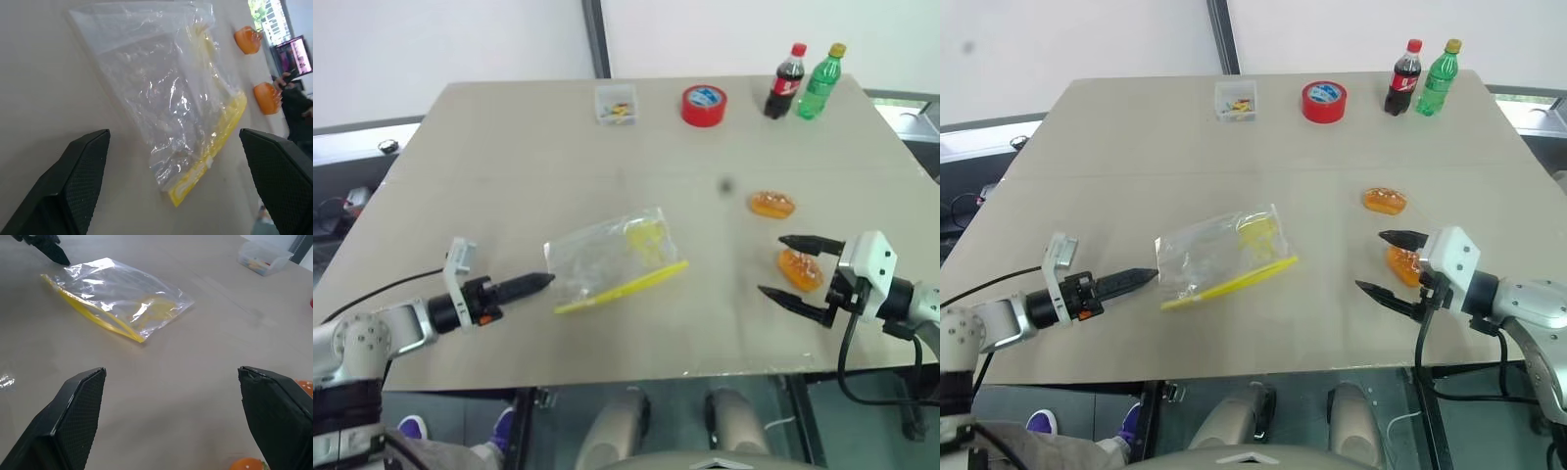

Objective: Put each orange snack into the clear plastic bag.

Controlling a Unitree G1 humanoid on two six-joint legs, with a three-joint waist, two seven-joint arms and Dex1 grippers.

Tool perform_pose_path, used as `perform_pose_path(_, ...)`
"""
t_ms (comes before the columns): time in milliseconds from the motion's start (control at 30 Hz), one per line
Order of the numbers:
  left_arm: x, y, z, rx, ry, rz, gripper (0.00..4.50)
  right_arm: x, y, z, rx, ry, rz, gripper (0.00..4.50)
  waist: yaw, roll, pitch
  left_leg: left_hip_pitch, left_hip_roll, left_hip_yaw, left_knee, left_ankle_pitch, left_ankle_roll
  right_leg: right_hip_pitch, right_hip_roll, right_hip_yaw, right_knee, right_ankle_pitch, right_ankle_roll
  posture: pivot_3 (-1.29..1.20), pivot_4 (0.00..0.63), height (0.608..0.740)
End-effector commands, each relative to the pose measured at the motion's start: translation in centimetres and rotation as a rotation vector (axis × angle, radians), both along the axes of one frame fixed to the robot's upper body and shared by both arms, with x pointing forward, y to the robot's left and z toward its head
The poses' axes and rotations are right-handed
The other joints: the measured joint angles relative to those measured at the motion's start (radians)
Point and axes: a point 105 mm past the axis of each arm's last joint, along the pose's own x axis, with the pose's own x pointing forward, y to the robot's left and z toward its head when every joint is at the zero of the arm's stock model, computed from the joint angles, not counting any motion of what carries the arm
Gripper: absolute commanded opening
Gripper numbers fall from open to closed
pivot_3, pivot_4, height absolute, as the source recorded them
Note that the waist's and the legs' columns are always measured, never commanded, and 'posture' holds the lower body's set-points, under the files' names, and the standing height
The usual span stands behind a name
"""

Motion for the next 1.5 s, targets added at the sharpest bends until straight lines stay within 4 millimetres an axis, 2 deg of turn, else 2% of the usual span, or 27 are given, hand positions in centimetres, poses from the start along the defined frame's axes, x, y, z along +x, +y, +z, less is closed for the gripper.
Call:
perform_pose_path(33,0.2,-0.7,-0.1,-0.111,0.131,-0.07,4.5,-0.4,0.7,0.6,-0.004,-0.038,0.021,4.42,0.003,0.0,0.0,0.0,-0.001,0.0,0.0,0.0,0.0,0.0,0.0,0.0,0.0,0.0,0.0,0.0,0.15,0.74)
perform_pose_path(100,0.4,-1.0,-0.3,-0.143,0.173,-0.1,4.5,-0.6,0.8,0.5,-0.008,-0.039,0.021,4.42,-0.001,0.0,0.0,0.0,-0.001,0.0,0.0,0.0,0.0,0.0,0.0,0.0,0.001,0.0,0.0,0.0,0.15,0.74)
perform_pose_path(267,1.9,-3.3,-2.4,-0.194,0.245,-0.2,4.5,-1.1,0.6,0.2,-0.026,-0.049,-0.01,4.42,0.0,0.001,-0.001,0.0,-0.003,0.0,0.0,0.001,-0.001,0.0,0.0,0.001,0.001,0.0,0.0,0.0,0.15,0.74)
perform_pose_path(433,3.1,-5.3,-2.0,-0.317,0.227,-0.273,4.5,-1.7,0.5,0.1,-0.029,-0.052,-0.045,4.42,0.003,0.003,-0.004,0.0,-0.004,0.0,0.001,0.002,-0.003,0.0,-0.001,0.001,0.001,0.0,0.0,0.0,0.15,0.74)
perform_pose_path(533,3.0,-6.7,-2.1,-0.36,0.228,-0.329,4.5,-2.0,0.9,0.2,-0.028,-0.061,-0.055,4.42,-0.001,0.003,-0.004,0.0,-0.004,0.0,0.002,0.001,-0.001,0.0,-0.001,0.001,0.002,0.0,0.0,0.0,0.15,0.74)
perform_pose_path(700,3.2,-7.7,-1.4,-0.425,0.211,-0.321,4.5,-2.2,1.1,0.5,-0.022,-0.081,-0.078,4.42,-0.003,0.003,-0.005,0.0,-0.003,0.0,0.002,0.0,-0.001,0.0,-0.001,0.001,0.002,0.0,0.0,0.0,0.15,0.74)
perform_pose_path(967,4.1,-8.9,-1.4,-0.308,0.282,-0.173,4.5,-2.5,1.0,0.5,-0.03,-0.082,-0.114,4.42,0.0,0.002,-0.006,0.0,-0.003,-0.001,0.004,0.0,-0.001,0.001,-0.001,0.001,0.003,0.0,0.001,0.0,0.15,0.74)
perform_pose_path(1067,3.5,-10.4,-2.0,-0.055,0.073,-0.21,4.5,-2.4,1.2,0.4,-0.025,-0.081,-0.113,4.42,0.0,0.001,-0.007,0.0,-0.003,-0.001,0.004,0.001,-0.002,0.001,-0.002,0.001,0.003,0.0,0.001,0.0,0.15,0.74)
perform_pose_path(1100,3.0,-11.2,-1.7,-0.029,0.005,-0.249,4.5,-2.3,1.4,0.4,-0.023,-0.082,-0.111,4.42,0.0,0.002,-0.008,0.0,-0.002,0.0,0.003,0.002,-0.004,0.002,-0.002,0.001,0.003,0.0,0.0,0.0,0.15,0.74)
perform_pose_path(1133,2.6,-11.7,-1.6,-0.023,-0.033,-0.272,4.5,-2.2,1.5,0.4,-0.022,-0.082,-0.11,4.42,0.001,0.003,-0.009,0.001,-0.002,0.0,0.003,0.002,-0.004,0.002,-0.003,0.002,0.002,0.0,0.0,0.0,0.15,0.74)
perform_pose_path(1200,2.7,-12.3,-0.7,-0.176,0.053,-0.253,4.5,-2.2,1.6,0.4,-0.019,-0.082,-0.107,4.42,0.007,0.004,-0.01,0.002,-0.002,0.001,0.003,0.002,-0.004,0.003,-0.003,0.002,0.002,0.0,0.0,0.0,0.15,0.74)
perform_pose_path(1300,4.7,-12.6,-1.3,-0.373,0.242,-0.141,4.5,-2.2,1.8,0.4,-0.013,-0.082,-0.101,4.42,0.026,0.002,-0.01,0.002,-0.003,-0.002,0.004,0.0,0.0,0.004,-0.002,-0.001,0.002,0.0,0.001,0.0,0.15,0.74)
perform_pose_path(1433,5.6,-13.7,-2.6,-0.349,0.276,-0.088,4.5,-2.2,2.0,0.4,-0.007,-0.082,-0.101,4.42,0.022,0.0,-0.011,0.002,-0.004,-0.002,0.005,0.001,-0.002,0.006,-0.002,-0.002,0.002,0.0,0.001,0.0,0.15,0.74)
perform_pose_path(1500,4.7,-15.1,-2.9,-0.198,0.145,-0.184,4.5,-2.3,2.1,0.4,-0.009,-0.084,-0.102,4.42,0.023,0.0,-0.013,0.003,-0.004,-0.001,0.005,0.002,-0.004,0.006,-0.003,-0.001,0.002,0.0,0.001,0.0,0.15,0.74)
